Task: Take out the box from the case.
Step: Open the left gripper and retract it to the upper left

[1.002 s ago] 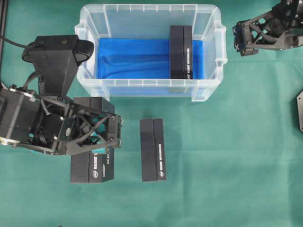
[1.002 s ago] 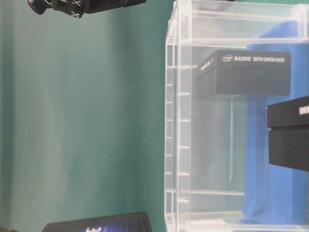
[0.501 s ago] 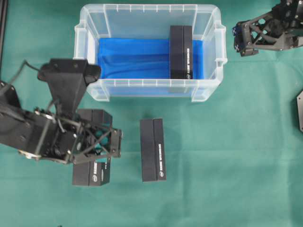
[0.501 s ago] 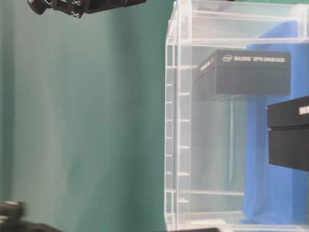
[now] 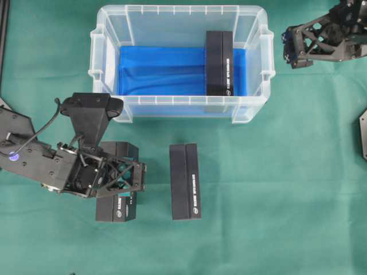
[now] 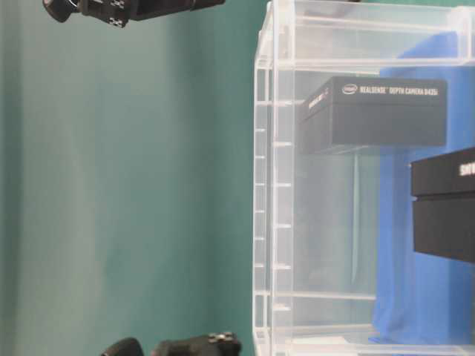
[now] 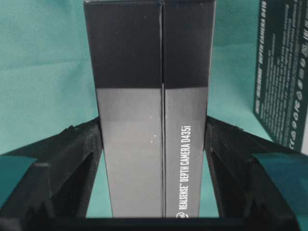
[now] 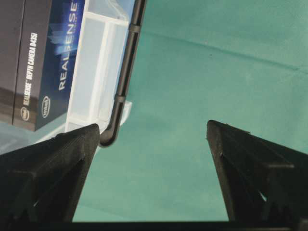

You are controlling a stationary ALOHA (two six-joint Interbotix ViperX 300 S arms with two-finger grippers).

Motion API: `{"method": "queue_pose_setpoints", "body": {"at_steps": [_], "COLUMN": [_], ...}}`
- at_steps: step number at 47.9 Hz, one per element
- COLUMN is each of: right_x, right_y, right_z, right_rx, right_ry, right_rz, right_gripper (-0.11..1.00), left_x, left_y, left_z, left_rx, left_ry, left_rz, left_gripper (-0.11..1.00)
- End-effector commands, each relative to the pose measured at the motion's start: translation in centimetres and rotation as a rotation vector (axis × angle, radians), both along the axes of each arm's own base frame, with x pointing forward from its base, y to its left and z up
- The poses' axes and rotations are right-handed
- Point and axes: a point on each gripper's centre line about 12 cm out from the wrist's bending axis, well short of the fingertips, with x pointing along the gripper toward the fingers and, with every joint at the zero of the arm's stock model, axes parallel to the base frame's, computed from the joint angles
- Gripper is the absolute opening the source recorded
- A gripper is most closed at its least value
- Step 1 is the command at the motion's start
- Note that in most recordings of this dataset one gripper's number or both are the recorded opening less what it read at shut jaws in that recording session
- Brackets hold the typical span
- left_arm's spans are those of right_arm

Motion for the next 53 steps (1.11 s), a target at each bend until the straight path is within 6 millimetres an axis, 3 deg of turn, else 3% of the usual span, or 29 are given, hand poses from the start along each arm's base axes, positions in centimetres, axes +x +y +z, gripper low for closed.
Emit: {"method": "queue_pose_setpoints", "body": {"at_steps": [1, 37, 45, 53], "right_x": [-0.1, 0.0, 0.0, 0.0], "right_y": [0.1, 0.2, 0.3, 0.4], "right_z": [0.7, 0.7, 0.7, 0.8], "right_rx": [-0.011, -0.011, -0.01, -0.011], "right_ry": [-0.024, -0.024, -0.023, -0.026], "right_rz": [0.005, 0.01, 0.013, 0.014], "right_gripper": [0.91, 0.91, 0.91, 0.91], "left_x": [0.2, 0.2, 0.2, 0.2], "left_y": [0.0, 0.0, 0.0, 0.0], "left_z": [0.7, -0.3, -0.4, -0.3], "left_rx": [-0.009, -0.039, -0.044, -0.044], "left_ry": [-0.034, -0.062, -0.061, -0.062], "left_rz": [0.0, 0.001, 0.004, 0.003], "left_gripper": [0.62, 0.62, 0.96, 0.97]}}
